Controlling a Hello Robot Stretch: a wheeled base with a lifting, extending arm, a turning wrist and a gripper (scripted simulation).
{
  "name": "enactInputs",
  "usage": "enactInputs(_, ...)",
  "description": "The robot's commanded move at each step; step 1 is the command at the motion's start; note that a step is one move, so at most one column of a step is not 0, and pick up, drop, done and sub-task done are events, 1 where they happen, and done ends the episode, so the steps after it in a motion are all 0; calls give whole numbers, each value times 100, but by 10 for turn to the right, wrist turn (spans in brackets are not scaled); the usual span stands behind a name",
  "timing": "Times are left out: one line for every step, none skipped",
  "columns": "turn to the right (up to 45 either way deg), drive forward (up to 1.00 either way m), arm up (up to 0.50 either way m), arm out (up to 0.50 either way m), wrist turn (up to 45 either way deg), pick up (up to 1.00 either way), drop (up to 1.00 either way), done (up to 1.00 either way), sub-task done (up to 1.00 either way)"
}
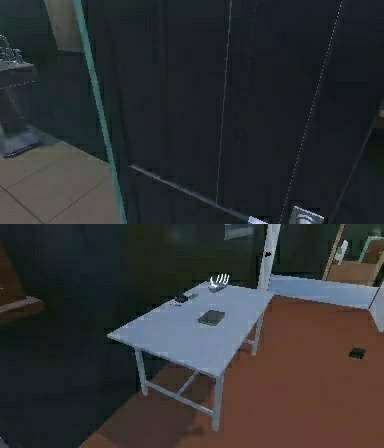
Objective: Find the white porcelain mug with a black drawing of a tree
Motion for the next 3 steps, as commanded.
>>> enactInputs(450,0,0,0,0,0,0,0,0)
enactInputs(450,0,0,0,0,0,0,0,0)
enactInputs(450,0,0,0,0,0,0,0,0)
